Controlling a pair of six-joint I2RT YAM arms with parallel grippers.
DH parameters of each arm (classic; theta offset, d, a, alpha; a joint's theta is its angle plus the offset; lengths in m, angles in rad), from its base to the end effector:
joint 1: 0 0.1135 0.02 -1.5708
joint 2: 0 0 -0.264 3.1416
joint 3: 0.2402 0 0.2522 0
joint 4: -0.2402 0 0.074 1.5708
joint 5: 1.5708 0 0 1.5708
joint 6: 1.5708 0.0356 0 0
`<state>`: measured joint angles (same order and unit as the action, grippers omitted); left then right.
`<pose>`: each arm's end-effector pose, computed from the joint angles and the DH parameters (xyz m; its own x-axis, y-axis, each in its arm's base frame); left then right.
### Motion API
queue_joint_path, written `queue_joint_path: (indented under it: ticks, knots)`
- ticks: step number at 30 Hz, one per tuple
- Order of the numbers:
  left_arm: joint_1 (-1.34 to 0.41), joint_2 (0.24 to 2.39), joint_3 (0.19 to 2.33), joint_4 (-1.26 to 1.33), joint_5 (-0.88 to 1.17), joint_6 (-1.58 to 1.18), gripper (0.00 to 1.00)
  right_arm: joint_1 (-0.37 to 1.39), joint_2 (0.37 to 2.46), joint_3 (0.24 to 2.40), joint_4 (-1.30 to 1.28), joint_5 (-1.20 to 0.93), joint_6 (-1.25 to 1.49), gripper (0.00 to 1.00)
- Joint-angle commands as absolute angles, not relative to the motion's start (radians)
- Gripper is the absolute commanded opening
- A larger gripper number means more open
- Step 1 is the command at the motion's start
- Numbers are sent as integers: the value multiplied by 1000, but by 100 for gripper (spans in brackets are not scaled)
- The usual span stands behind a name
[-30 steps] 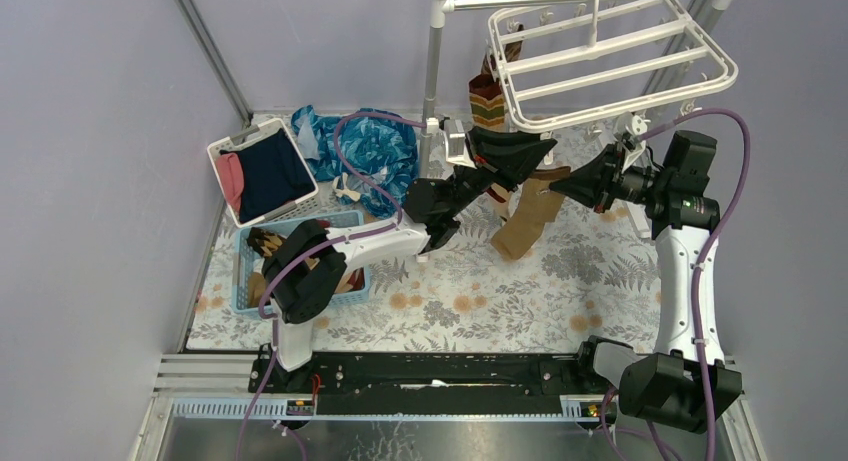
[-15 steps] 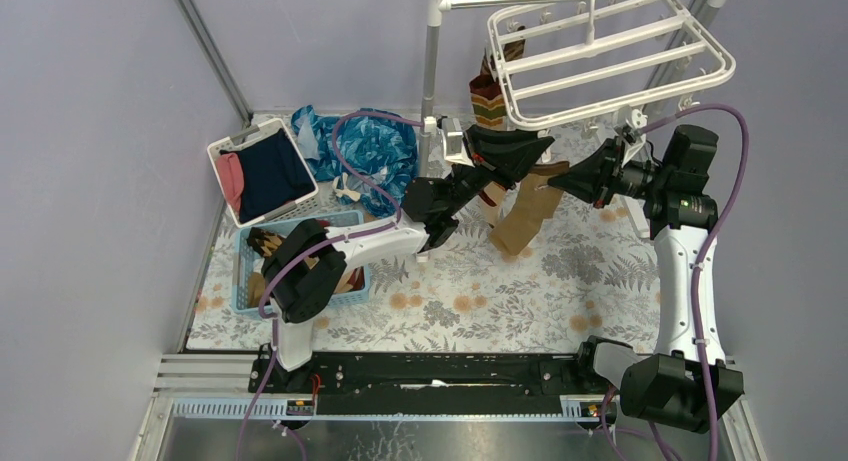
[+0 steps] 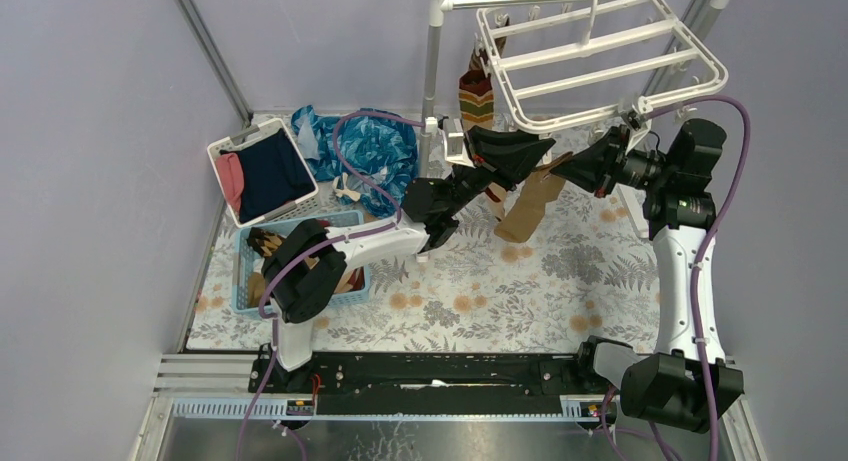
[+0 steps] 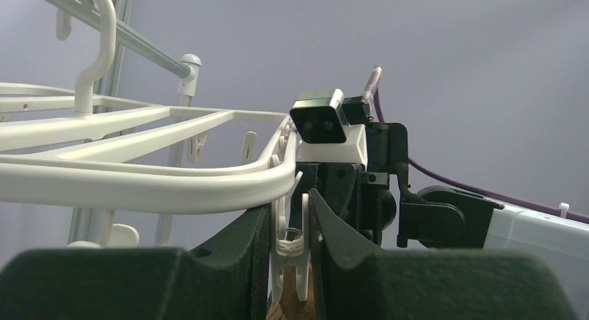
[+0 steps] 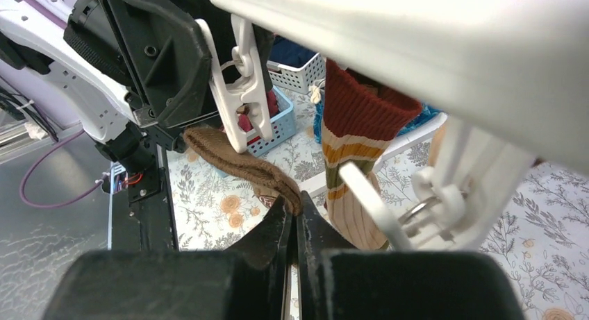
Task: Clip the socks to the hanger
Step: Clamp the sock onto the hanger.
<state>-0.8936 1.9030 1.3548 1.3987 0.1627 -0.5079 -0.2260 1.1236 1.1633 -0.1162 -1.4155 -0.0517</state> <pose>0.2577 -0.3297 0.3686 0.0049 -0.7720 -0.6356 0.9595 0.1826 -0.2144 0.2296 -0.0167 0.4151 -0.0266 -0.0021 -0.9996 -0.9280 0.3719 0.0239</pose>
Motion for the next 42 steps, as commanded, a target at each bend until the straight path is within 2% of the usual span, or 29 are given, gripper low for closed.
queue_joint_path:
  ticks: [1,12,42]
  knots:
    - [-888,1887,1341,1466,175,-517,25,-218,1114,1134,-32,-1394,38,3]
    - [-887,1890,1348,1468,178,-523,25,-217,1099,1111,-112,-1404,-52,3]
    - [-885,1893,1345,1476,189,-530,25,-215,1094,1120,-118,-1346,-7,2]
